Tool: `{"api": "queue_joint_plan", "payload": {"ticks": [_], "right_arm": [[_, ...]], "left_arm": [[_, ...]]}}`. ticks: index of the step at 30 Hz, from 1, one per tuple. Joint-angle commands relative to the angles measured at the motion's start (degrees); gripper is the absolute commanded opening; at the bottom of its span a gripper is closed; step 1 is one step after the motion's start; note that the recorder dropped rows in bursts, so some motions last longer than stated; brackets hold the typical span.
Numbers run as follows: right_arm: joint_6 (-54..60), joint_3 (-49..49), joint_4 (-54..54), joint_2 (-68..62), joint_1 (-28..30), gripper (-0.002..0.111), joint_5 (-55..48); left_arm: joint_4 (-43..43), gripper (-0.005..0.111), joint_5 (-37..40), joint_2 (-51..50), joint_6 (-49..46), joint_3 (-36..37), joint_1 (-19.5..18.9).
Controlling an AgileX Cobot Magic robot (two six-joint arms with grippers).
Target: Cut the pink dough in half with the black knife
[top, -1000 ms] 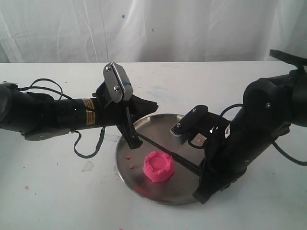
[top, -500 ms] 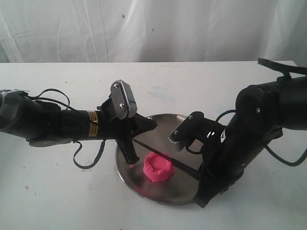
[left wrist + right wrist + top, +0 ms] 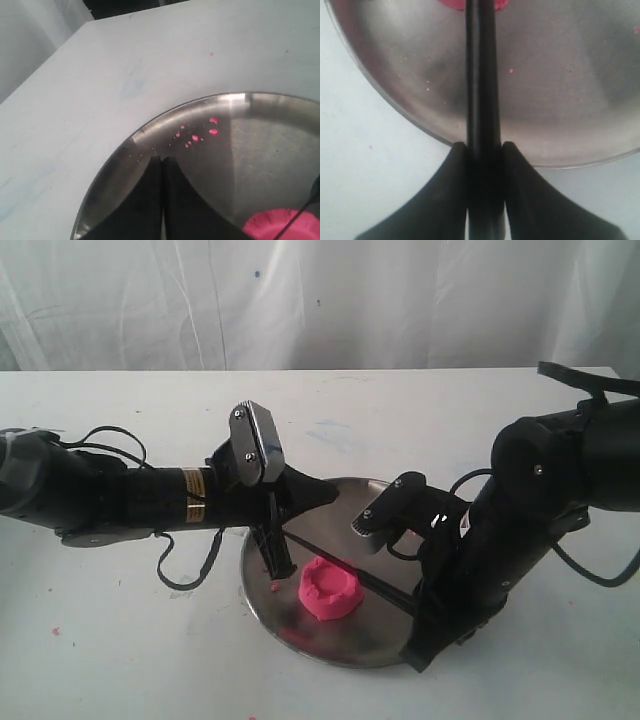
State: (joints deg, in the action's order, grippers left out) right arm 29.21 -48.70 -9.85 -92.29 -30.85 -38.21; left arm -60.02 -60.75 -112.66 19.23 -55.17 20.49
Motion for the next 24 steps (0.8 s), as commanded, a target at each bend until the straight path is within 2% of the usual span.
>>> {"api": "queue_joint_plan", "payload": {"ticks": [1, 3, 10, 24], "right_arm": [[-1.1, 0.1, -0.8, 0.1, -0.1, 0.000, -1.3], [-1.1, 0.1, -2.1, 0.1, -0.1, 0.000, -1.7], [-1.1, 0.1, -2.4, 0.1, -0.1, 0.000, -0.9], [-1.1, 0.1, -4.1, 0.1, -0.1, 0.000, -2.0]], "left_arm": [[-3.7, 0.000, 5.6, 0.7, 3.2, -0.2, 0.3], [-7.6, 0.000, 11.3, 0.7, 5.4, -0.2, 0.3], [-8.0, 0.000, 11.4, 0.5, 10.6, -0.2, 0.3], [-8.0, 0.000, 13.4, -1.7, 10.6, -0.2, 0.3]]}}
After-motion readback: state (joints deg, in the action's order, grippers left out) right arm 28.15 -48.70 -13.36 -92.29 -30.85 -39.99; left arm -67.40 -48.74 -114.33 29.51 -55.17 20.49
